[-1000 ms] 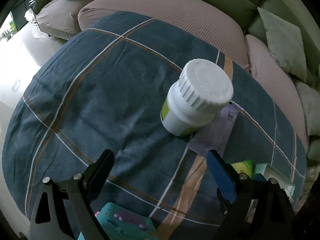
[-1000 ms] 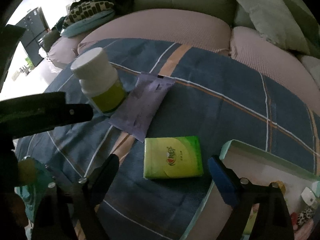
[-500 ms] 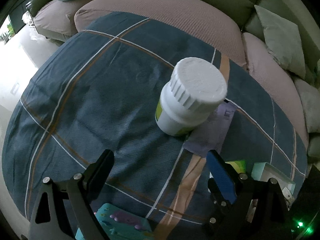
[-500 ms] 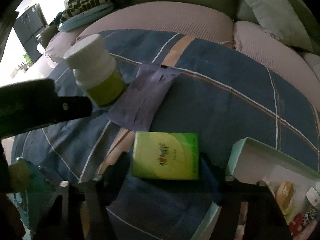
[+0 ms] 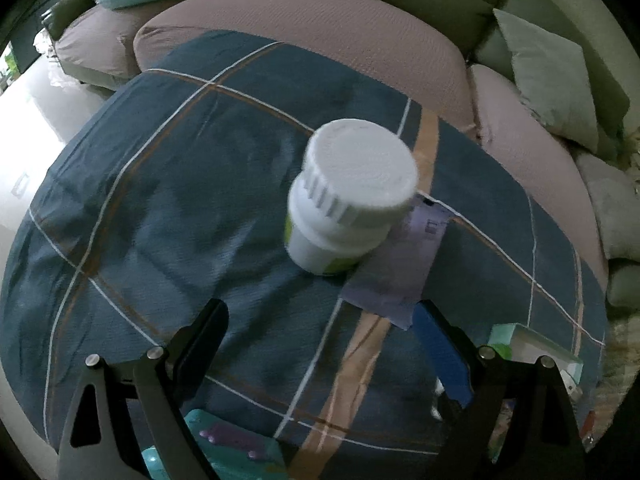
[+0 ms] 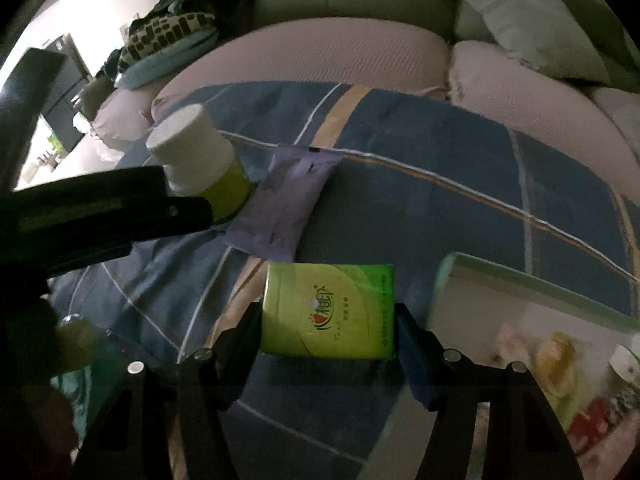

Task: Organize soft objects
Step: 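Grasp the purple wipes packet with the left gripper while the right gripper holds the tissue pack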

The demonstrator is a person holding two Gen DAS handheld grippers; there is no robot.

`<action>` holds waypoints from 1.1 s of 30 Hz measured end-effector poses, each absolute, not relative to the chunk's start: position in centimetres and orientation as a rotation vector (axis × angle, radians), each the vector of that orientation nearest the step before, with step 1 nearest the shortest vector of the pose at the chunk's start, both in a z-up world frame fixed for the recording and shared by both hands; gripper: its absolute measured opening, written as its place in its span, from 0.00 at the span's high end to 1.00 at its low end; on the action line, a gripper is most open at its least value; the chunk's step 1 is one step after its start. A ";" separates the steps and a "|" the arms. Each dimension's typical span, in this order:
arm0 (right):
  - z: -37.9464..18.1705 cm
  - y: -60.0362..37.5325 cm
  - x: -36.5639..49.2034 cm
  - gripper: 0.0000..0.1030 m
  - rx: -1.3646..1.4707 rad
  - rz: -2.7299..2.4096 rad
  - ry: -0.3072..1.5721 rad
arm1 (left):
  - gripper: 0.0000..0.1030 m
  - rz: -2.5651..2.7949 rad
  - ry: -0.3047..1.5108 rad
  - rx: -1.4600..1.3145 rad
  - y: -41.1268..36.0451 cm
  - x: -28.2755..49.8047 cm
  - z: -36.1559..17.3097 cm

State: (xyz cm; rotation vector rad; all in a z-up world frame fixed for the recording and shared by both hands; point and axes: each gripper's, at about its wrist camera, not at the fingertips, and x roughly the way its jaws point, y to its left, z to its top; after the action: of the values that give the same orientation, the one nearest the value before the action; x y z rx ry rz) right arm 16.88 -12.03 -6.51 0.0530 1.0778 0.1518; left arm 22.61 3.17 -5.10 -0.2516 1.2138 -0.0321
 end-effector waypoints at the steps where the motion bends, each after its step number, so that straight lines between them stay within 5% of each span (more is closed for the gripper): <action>1: -6.1 -12.4 16.5 0.35 0.059 0.138 1.074 | 0.09 -0.039 1.210 -0.248 3.0 22.6 -5.1; 33: -2.1 -23.9 9.2 0.35 0.340 -0.090 1.008 | 0.12 0.008 1.205 -0.023 -3.5 25.9 -10.3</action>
State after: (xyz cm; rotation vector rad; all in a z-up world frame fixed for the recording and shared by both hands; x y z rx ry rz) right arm 9.22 -23.85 -2.11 0.3403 1.0081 -0.0897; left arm 25.89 -3.46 -10.26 -0.0230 1.2054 0.0084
